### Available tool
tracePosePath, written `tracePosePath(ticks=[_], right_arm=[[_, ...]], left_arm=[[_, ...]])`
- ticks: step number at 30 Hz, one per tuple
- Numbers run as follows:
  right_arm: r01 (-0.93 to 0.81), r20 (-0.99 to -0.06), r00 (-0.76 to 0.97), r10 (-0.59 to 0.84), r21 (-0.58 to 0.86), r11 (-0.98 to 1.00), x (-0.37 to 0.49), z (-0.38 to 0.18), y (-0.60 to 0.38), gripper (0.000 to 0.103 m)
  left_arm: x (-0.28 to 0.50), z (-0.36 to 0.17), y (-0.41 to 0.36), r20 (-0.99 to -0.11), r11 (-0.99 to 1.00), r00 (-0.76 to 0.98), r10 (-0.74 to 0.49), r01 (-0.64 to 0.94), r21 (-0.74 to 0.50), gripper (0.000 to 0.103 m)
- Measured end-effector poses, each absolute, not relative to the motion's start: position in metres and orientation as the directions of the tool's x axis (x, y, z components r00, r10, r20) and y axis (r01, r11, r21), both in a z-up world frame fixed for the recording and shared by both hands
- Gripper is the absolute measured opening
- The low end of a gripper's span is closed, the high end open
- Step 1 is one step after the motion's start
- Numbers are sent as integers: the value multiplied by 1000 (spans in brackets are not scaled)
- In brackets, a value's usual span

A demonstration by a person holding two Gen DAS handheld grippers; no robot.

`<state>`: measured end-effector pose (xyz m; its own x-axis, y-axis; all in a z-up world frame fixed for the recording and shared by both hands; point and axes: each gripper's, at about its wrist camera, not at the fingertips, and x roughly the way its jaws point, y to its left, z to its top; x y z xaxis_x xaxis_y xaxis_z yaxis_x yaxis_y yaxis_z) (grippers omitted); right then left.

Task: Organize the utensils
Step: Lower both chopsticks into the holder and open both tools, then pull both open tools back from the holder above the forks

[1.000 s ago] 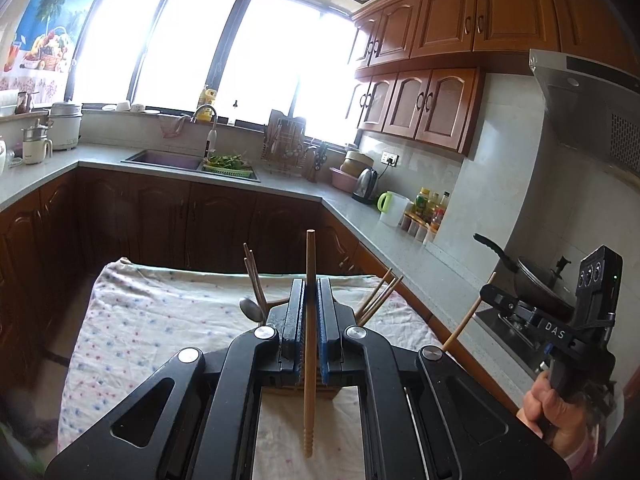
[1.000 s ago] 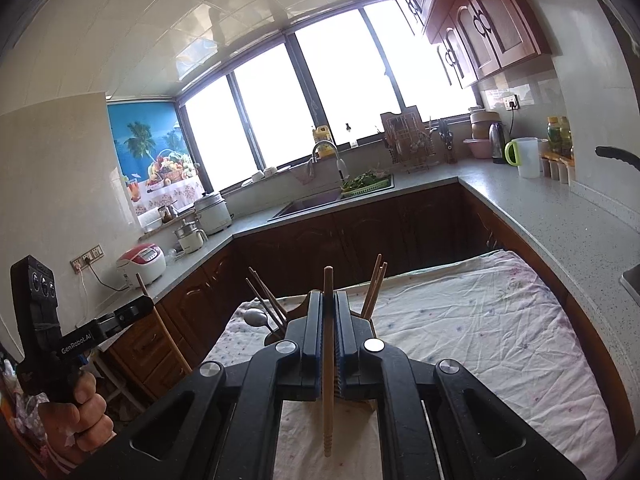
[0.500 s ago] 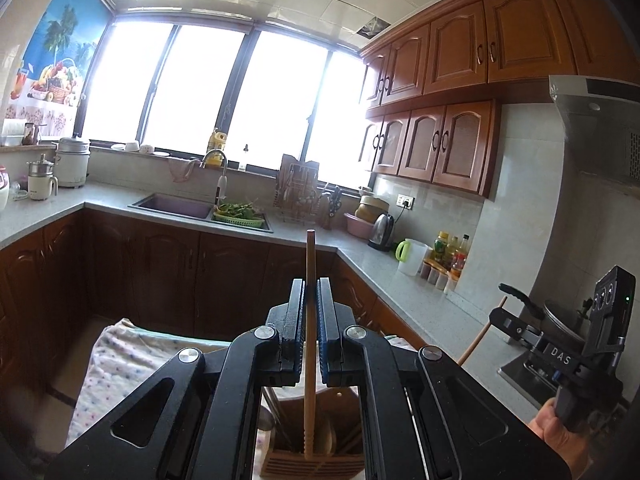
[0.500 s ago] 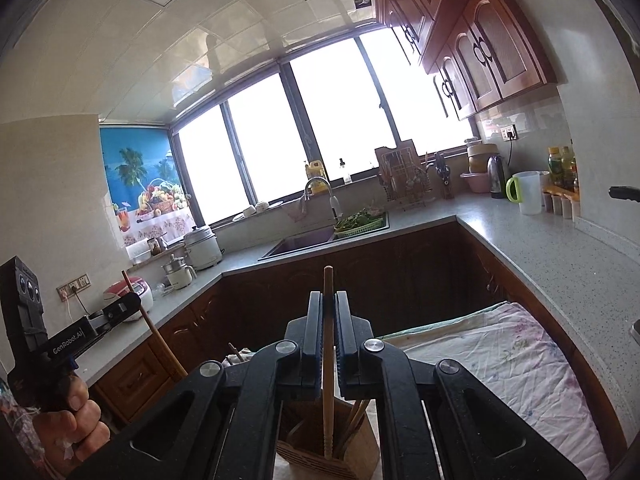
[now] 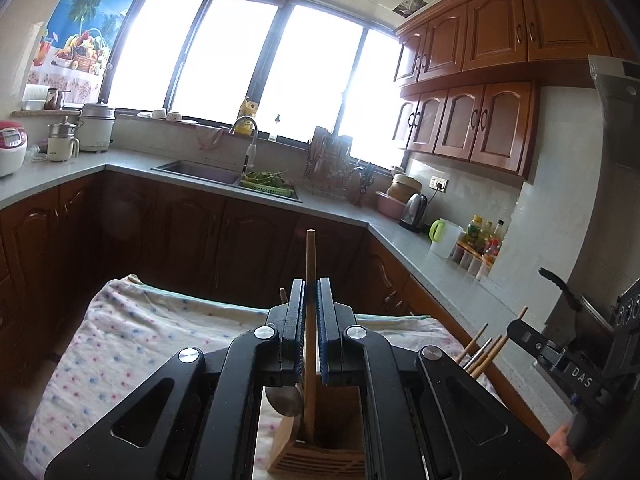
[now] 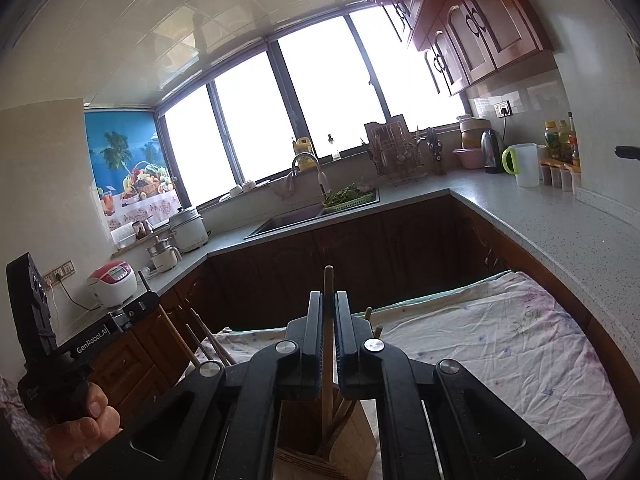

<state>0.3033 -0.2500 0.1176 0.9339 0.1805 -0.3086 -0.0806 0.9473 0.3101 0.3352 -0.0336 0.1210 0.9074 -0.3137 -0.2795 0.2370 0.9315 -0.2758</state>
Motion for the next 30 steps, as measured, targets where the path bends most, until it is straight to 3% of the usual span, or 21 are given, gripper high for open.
tracePosePath(ticks=[11,22,26,28,30], right_arm=[[-48,-364,914,177,338,940,305,97,-256,6],[-42,-385,905,181,341,939,310,100,-253,6],[-46,-389,901,192,354,934,310,98,-254,11],[-48,-387,900,202,371,927,308,99,-256,18],[-54,-369,906,207,385,922,302,102,-258,34]], left_arm=[[335,87,-36,-360,937,878,-315,226,-267,5],[337,87,-36,-372,939,874,-313,225,-260,6],[338,89,-37,-382,935,865,-327,236,-265,7],[335,92,-35,-380,933,864,-330,239,-268,18],[329,95,-33,-370,939,875,-311,223,-263,53]])
